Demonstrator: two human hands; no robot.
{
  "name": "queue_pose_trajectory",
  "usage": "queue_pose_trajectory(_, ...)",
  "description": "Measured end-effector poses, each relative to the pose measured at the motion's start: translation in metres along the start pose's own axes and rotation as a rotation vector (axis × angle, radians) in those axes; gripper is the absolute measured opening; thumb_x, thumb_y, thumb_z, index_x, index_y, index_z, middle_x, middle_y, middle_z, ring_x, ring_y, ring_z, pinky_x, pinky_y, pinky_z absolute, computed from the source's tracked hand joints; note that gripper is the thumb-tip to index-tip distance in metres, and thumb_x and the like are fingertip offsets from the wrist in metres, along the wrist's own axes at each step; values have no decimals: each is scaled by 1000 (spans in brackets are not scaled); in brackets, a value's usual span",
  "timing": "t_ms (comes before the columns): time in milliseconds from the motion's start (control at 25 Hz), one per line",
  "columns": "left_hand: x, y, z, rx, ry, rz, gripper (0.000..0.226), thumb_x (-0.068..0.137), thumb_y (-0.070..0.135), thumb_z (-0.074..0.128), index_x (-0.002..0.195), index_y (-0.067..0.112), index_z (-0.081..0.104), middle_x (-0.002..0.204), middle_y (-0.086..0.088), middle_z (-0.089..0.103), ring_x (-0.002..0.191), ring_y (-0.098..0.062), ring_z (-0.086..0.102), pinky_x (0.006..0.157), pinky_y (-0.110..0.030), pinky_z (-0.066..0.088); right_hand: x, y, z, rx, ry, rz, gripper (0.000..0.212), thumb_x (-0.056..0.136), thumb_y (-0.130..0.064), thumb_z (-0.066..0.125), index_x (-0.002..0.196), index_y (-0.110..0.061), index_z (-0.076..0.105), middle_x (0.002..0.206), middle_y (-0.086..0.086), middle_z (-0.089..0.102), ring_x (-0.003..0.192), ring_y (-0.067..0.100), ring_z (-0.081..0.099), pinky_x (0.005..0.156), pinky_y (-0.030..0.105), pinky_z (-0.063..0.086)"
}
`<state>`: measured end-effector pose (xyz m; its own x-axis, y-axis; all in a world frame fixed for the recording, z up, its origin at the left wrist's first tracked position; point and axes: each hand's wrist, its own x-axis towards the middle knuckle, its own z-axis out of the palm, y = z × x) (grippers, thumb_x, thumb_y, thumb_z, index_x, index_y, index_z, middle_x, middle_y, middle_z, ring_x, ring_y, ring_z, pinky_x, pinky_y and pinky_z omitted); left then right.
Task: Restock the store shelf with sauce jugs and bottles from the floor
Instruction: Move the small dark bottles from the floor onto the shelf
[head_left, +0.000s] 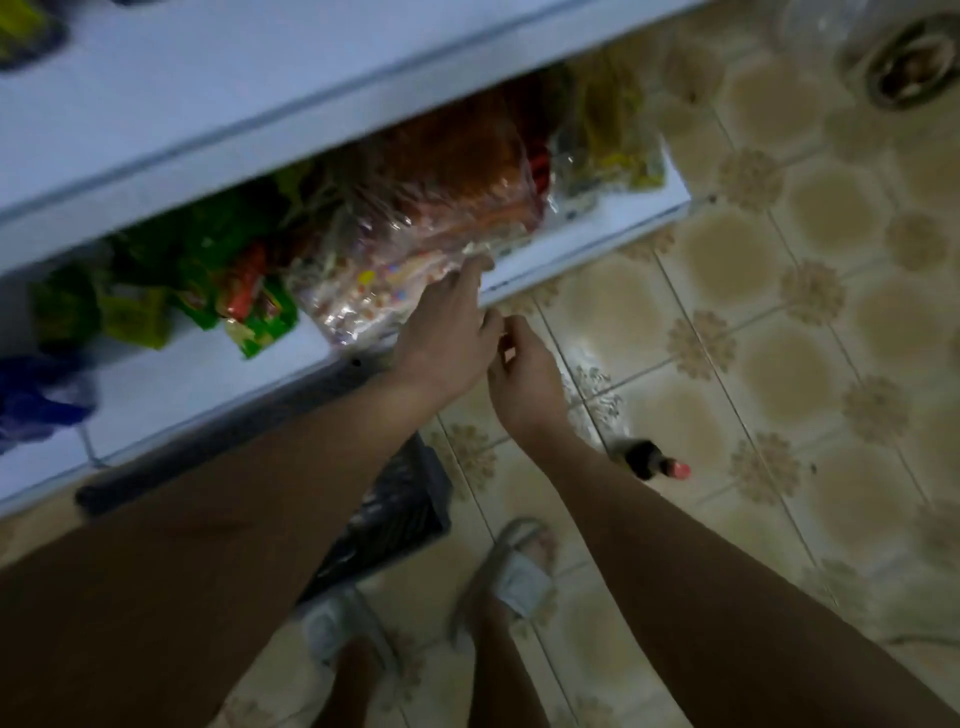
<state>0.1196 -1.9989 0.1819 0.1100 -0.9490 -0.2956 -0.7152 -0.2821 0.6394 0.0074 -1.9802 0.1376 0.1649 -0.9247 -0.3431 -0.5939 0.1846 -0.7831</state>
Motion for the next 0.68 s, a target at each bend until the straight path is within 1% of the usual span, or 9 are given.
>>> queue_pose_trajectory(80, -11, -5, 50, 195, -266, -41, 47, 99, 27, 47, 144, 21, 34, 139, -11, 50, 128, -30, 45, 98, -46, 45, -6, 59, -25, -130, 3, 159, 22, 96, -12, 49, 118, -10, 55, 102, 11, 66, 90, 29, 63, 69, 32, 44)
queue_pose_trajectory(160, -25, -7, 94, 285, -418, -18, 50, 101, 31, 43, 148, 20, 30, 144, -11, 46, 133, -29, 38, 101, -45, 44, -12, 109, -50, -200, -21, 332, 26, 96, -14, 51, 122, -8, 52, 112, 16, 64, 102, 35, 62, 77, 34, 44)
queue_pose_trajectory(280, -41, -5, 146, 333, -487, -47, 48, 101, 32, 42, 147, 20, 33, 141, -10, 48, 130, -29, 41, 98, -45, 46, -23, 177, -87, -312, 6, 560, 36, 96, -18, 52, 129, -5, 46, 126, 19, 55, 114, 38, 56, 93, 40, 42)
queue_pose_trajectory(320, -44, -3, 161, 350, -508, -57, 47, 101, 31, 42, 146, 20, 34, 139, -9, 50, 128, -29, 43, 97, -46, 46, -27, 199, -99, -339, 43, 614, 37, 96, -18, 51, 130, -4, 44, 128, 20, 53, 114, 40, 55, 94, 44, 44)
queue_pose_trajectory(400, -47, 0, 189, 388, -567, -37, 45, 102, 31, 41, 146, 20, 35, 138, -9, 50, 129, -28, 42, 98, -47, 46, -34, 243, -118, -353, 115, 715, 36, 96, -18, 50, 129, -5, 41, 128, 22, 48, 113, 42, 53, 89, 48, 47)
queue_pose_trajectory(480, -43, -1, 211, 411, -598, -10, 46, 102, 32, 40, 146, 21, 34, 138, -8, 49, 131, -27, 40, 99, -48, 45, -40, 280, -128, -364, 124, 794, 39, 97, -22, 51, 132, -11, 39, 127, 22, 47, 112, 42, 53, 87, 48, 49)
queue_pose_trajectory(560, -34, -6, 232, 414, -599, -6, 45, 102, 32, 41, 145, 21, 35, 138, -9, 50, 131, -28, 41, 100, -49, 45, -39, 311, -128, -358, 81, 806, 42, 97, -24, 53, 136, -15, 39, 124, 21, 53, 109, 40, 56, 87, 45, 49)
queue_pose_trajectory(640, -28, -12, 249, 419, -611, -4, 44, 102, 31, 41, 145, 20, 36, 136, -10, 51, 128, -29, 43, 97, -48, 46, -34, 333, -121, -352, 18, 759, 42, 95, -23, 57, 135, -16, 47, 118, 19, 61, 103, 37, 60, 80, 39, 49)
queue_pose_trajectory(680, -26, -16, 256, 421, -620, 5, 44, 102, 31, 41, 144, 20, 36, 134, -11, 52, 126, -30, 44, 95, -47, 47, -31, 340, -116, -348, 6, 733, 38, 94, -23, 58, 131, -16, 53, 114, 17, 64, 98, 35, 61, 76, 36, 48)
